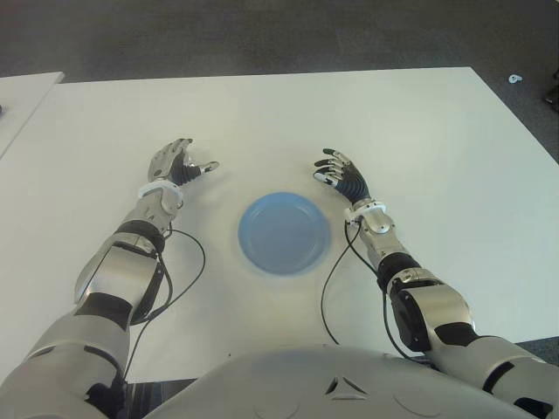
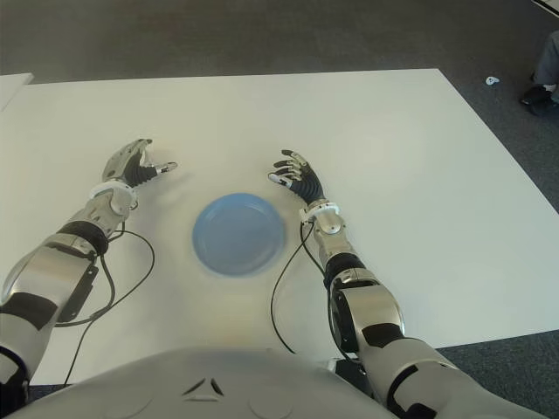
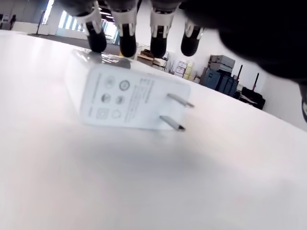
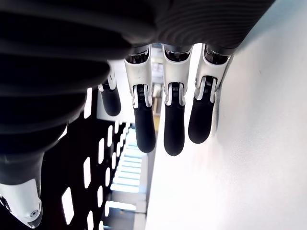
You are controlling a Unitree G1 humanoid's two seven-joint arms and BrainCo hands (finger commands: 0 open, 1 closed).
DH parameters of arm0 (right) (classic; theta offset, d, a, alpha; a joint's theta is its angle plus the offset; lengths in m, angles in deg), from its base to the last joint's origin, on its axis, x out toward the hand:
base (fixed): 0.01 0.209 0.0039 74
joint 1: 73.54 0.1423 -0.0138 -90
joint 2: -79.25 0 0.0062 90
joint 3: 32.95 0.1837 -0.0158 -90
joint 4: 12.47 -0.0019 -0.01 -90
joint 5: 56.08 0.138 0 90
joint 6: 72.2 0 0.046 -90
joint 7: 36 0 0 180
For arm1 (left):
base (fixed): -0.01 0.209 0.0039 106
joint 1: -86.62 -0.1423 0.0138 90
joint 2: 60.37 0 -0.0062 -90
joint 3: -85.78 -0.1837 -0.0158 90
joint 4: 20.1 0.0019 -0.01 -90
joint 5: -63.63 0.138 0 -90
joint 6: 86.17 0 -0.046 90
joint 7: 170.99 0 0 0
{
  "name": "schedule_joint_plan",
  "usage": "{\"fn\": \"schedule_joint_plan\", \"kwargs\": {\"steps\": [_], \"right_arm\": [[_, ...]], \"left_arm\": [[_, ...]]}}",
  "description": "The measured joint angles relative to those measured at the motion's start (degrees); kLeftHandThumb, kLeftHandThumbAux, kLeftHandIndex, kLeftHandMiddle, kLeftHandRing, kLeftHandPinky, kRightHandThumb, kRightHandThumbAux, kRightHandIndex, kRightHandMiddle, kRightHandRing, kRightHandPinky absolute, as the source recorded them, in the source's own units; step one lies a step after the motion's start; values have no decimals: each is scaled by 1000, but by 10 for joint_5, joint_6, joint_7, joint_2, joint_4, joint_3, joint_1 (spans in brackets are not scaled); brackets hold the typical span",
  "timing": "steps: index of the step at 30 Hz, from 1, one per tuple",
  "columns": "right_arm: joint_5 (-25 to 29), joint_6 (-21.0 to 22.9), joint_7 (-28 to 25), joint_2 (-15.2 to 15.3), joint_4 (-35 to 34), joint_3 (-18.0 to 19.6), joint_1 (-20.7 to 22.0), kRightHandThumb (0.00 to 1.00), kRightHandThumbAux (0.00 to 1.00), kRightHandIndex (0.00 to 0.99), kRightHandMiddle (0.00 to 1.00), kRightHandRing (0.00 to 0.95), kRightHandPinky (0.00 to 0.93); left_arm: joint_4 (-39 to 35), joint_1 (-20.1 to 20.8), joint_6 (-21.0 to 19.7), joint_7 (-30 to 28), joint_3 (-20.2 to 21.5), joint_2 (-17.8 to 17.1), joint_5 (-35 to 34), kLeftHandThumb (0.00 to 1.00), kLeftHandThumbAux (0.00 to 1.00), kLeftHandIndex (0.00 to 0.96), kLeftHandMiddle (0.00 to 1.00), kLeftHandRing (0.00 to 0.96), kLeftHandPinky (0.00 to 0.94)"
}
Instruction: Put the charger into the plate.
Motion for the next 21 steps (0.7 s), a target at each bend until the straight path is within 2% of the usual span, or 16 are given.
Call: {"fn": "schedule_joint_plan", "kwargs": {"steps": [10, 16, 21], "right_arm": [[0, 0, 0, 0, 0, 0, 0, 4, 612, 159, 361, 358, 333], [0, 0, 1, -1, 0, -1, 0, 6, 621, 160, 363, 359, 331], [0, 0, 2, -2, 0, -1, 0, 2, 622, 161, 364, 357, 327]], "left_arm": [[-1, -1, -6, 0, 27, 7, -18, 179, 379, 0, 11, 10, 83], [-4, -5, -5, 5, 50, 12, -36, 232, 434, 0, 90, 97, 164], [-4, -9, 3, 7, 62, 13, -43, 259, 455, 2, 126, 139, 194]]}}
